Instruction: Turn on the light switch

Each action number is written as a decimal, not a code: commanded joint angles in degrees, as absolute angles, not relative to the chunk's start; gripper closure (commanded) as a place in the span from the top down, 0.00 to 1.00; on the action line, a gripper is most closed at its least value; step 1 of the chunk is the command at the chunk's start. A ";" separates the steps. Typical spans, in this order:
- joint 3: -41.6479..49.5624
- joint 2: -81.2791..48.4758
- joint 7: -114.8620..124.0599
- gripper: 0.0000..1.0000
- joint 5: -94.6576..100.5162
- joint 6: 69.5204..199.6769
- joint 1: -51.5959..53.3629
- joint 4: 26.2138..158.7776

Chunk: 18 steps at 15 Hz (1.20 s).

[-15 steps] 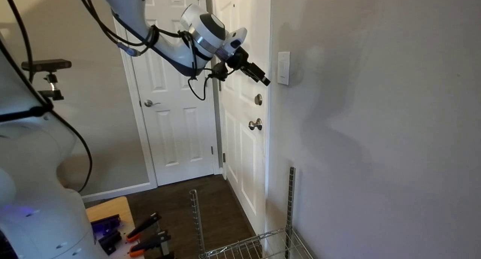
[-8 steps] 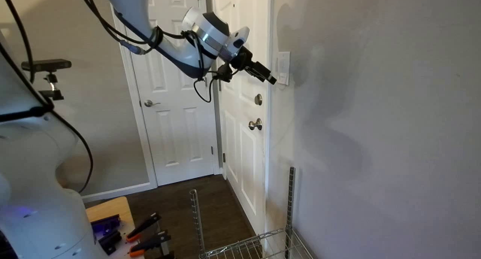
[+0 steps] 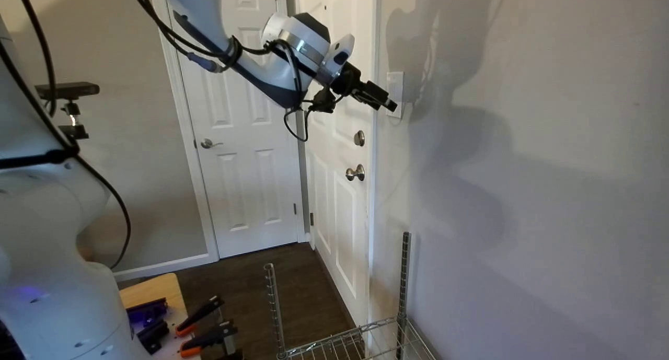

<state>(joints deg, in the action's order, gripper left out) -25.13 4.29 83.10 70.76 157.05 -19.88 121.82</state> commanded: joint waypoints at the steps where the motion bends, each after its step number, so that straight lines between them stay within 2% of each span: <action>1: -25.95 2.99 88.88 1.00 76.81 154.77 -19.90 118.84; 18: -27.49 0.59 99.51 1.00 89.33 148.07 -18.70 115.08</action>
<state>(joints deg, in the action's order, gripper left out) -26.96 1.62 96.17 86.45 149.80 -19.08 116.34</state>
